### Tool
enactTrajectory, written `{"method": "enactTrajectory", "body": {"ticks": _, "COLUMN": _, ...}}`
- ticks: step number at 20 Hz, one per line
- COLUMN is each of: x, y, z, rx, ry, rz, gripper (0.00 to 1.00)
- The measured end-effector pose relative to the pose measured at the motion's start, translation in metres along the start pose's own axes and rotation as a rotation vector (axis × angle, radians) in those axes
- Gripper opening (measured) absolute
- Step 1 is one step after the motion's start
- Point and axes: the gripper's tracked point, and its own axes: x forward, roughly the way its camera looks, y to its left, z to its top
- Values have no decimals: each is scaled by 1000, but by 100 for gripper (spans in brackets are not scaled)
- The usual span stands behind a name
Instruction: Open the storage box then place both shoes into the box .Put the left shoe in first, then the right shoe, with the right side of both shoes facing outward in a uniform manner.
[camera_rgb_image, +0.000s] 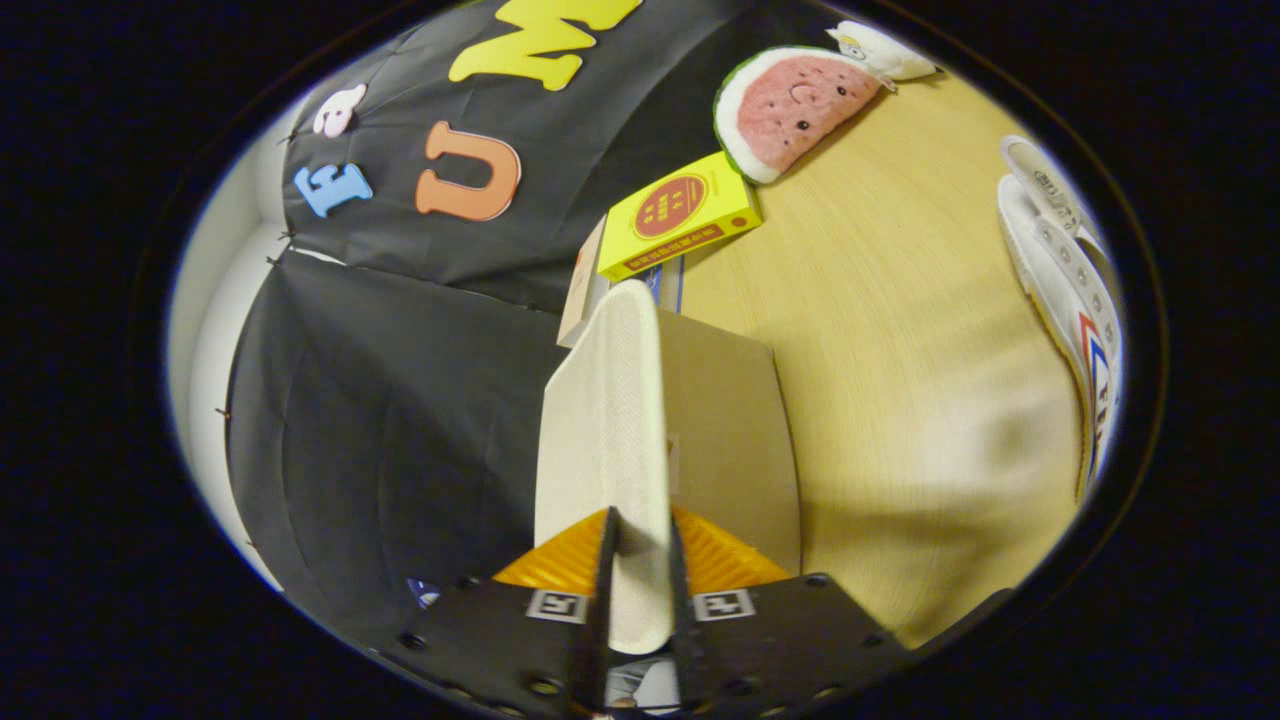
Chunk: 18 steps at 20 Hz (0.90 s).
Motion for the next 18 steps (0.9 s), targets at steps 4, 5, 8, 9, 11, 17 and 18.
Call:
{"method": "enactTrajectory", "body": {"ticks": 4, "x": -8, "y": 8, "z": -1, "rx": -102, "ry": 31, "rz": -15, "gripper": 0}}
{"method": "enactTrajectory", "body": {"ticks": 5, "x": -11, "y": 15, "z": -2, "rx": -122, "ry": 27, "rz": -14, "gripper": 0}}
{"method": "enactTrajectory", "body": {"ticks": 8, "x": -19, "y": 37, "z": -1, "rx": -170, "ry": 31, "rz": -15, "gripper": 0}}
{"method": "enactTrajectory", "body": {"ticks": 9, "x": -22, "y": 49, "z": -1, "rx": -188, "ry": 32, "rz": -14, "gripper": 0}}
{"method": "enactTrajectory", "body": {"ticks": 11, "x": -23, "y": 71, "z": 1, "rx": -238, "ry": 31, "rz": -25, "gripper": 0}}
{"method": "enactTrajectory", "body": {"ticks": 17, "x": -8, "y": 161, "z": -20, "rx": -419, "ry": 44, "rz": 6, "gripper": 0}}
{"method": "enactTrajectory", "body": {"ticks": 18, "x": -2, "y": 174, "z": -26, "rx": -445, "ry": 45, "rz": 7, "gripper": 0}}
